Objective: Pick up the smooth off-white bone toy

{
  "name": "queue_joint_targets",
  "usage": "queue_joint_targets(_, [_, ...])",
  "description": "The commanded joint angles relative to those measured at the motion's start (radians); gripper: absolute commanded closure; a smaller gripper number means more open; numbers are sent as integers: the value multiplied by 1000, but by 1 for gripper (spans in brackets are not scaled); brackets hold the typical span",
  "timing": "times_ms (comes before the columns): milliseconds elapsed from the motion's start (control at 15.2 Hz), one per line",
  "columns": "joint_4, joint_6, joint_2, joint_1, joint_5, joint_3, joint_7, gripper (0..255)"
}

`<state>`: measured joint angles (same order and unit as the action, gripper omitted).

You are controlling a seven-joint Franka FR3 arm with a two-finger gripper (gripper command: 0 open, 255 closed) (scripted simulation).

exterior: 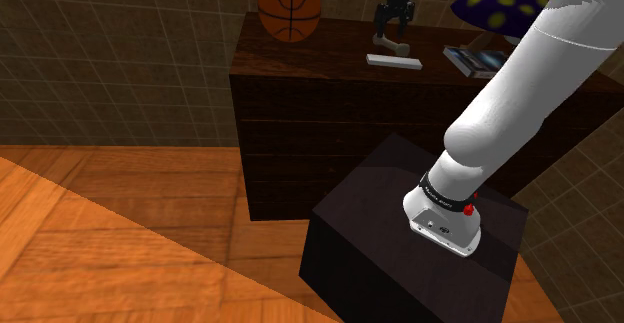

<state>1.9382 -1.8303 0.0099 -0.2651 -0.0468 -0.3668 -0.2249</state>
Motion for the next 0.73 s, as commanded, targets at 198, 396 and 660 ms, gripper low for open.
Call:
queue_joint_targets(198, [-167,3,172,-60,84,-42,-72,0])
queue_joint_targets(396, [-284,17,285,-109,142,-56,-111,0])
queue_joint_targets(660, [-266,-18,304,-115,151,-54,-116,0])
